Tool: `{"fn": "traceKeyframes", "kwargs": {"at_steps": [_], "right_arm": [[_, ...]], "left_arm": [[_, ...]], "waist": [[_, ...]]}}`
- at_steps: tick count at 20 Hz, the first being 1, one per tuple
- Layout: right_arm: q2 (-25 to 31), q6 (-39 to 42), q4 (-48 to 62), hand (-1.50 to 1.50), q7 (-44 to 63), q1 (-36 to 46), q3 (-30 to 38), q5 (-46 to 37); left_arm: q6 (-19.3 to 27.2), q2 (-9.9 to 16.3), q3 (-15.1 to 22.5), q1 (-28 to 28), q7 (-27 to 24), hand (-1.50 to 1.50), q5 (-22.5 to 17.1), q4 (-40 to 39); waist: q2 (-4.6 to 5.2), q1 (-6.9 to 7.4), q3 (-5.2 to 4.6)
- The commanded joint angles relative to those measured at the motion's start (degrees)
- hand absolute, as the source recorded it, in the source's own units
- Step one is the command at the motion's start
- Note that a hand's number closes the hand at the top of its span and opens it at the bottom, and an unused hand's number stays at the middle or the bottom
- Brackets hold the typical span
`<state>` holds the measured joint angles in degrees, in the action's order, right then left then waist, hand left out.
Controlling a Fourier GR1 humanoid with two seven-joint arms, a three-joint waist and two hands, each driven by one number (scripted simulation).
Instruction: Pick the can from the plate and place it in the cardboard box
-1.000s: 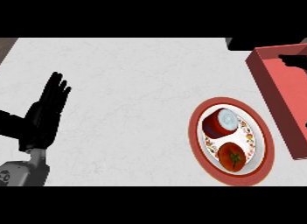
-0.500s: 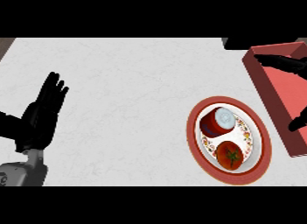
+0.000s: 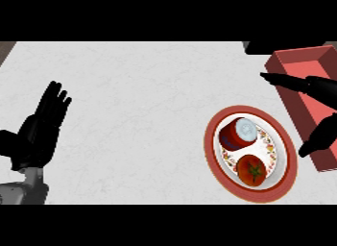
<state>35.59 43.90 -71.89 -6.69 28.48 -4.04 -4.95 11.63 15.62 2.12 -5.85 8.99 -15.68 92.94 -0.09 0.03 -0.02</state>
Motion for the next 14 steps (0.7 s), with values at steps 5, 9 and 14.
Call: {"fn": "traceKeyframes", "kwargs": {"at_steps": [5,9,14], "right_arm": [[-7.1,-2.1,-4.5,-1.5,4.7,-3.0,1.1,-4.3],[-7.7,-0.8,-2.5,-1.5,6.4,0.8,3.7,-4.8],[-7.9,2.0,-4.3,-1.5,3.4,-3.8,5.1,-7.2]], "left_arm": [[0.3,-4.5,0.9,1.3,-1.5,0.0,4.0,0.2],[-1.4,-2.0,-3.0,-1.5,3.2,0.0,2.4,1.1],[-1.8,-4.7,-1.8,-0.3,2.3,0.0,5.2,1.9]], "waist": [[0.07,0.07,0.01],[0.09,0.21,0.01],[0.08,0.11,0.02]]}}
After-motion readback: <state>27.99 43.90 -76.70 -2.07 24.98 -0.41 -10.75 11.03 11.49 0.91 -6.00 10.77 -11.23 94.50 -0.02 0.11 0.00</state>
